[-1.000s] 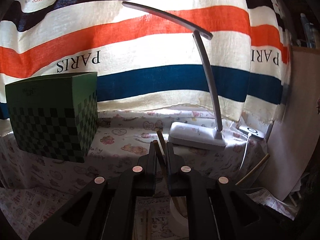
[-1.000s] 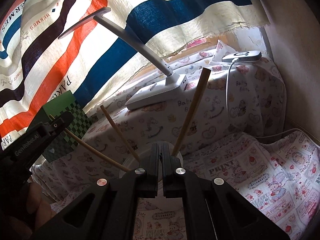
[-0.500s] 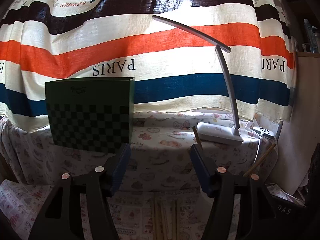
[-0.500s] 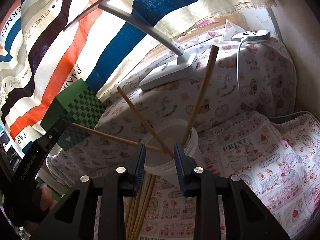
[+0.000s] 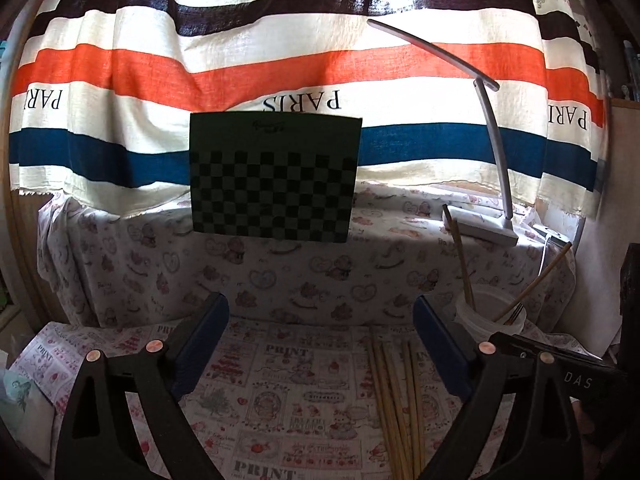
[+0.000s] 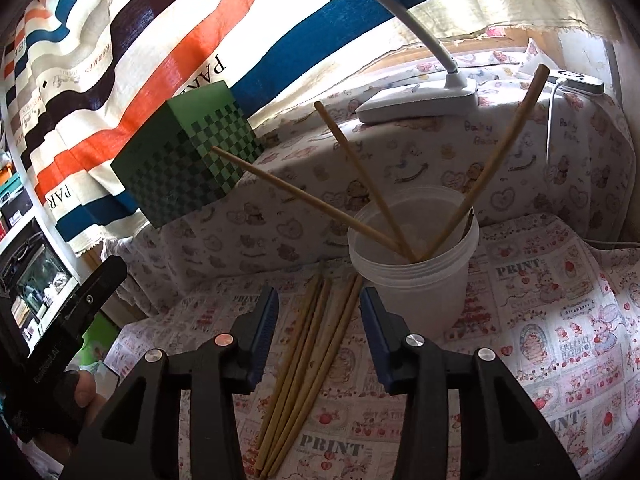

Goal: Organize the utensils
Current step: 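Grasp one chopstick from the pile with the left gripper while the right gripper approaches the pile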

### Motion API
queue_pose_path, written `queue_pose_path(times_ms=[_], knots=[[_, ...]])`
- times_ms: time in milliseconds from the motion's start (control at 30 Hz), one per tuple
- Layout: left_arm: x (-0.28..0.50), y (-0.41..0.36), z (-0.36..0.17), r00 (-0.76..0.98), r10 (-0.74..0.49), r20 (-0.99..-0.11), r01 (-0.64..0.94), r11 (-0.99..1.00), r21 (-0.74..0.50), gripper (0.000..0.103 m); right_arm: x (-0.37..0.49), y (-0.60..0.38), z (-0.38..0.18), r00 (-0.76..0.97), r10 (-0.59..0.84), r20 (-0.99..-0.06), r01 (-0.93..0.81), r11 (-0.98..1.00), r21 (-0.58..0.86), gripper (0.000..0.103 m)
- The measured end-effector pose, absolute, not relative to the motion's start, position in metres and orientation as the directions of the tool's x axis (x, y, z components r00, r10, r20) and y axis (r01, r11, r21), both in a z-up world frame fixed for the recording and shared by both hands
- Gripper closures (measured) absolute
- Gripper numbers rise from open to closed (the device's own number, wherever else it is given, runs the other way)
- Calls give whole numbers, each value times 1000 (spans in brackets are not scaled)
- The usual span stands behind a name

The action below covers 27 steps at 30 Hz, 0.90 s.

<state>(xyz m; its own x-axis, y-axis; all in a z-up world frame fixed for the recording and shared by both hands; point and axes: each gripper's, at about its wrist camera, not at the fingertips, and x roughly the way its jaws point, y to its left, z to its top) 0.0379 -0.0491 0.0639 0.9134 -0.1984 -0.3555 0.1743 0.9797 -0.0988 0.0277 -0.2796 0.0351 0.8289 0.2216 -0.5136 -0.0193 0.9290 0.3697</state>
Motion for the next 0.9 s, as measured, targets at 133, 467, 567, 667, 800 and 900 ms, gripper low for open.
queue_pose_path(times_ms=[133, 467, 567, 667, 800, 900], knots=[[45, -49, 50, 889, -176, -422, 152, 984, -89, 10, 32, -277, 30, 813, 209, -544, -9, 937, 348, 58], [84, -35, 8, 781, -140, -608, 55, 986, -156, 9, 40, -274, 20, 794, 177, -581, 9, 953, 302, 54], [88, -42, 0, 752, -148, -642, 81, 988, -133, 9, 43, -273, 16, 787, 164, -594, 17, 958, 286, 52], [92, -55, -9, 697, -169, -697, 126, 986, -113, 9, 46, -275, 11, 776, 156, -612, 39, 955, 293, 52], [93, -71, -21, 639, -213, -739, 188, 975, -118, 9, 47, -278, 9, 772, 137, -621, 69, 953, 296, 51], [90, -83, -27, 614, -251, -748, 239, 963, -127, 16, 48, -278, 8, 770, 126, -626, 77, 955, 287, 49]])
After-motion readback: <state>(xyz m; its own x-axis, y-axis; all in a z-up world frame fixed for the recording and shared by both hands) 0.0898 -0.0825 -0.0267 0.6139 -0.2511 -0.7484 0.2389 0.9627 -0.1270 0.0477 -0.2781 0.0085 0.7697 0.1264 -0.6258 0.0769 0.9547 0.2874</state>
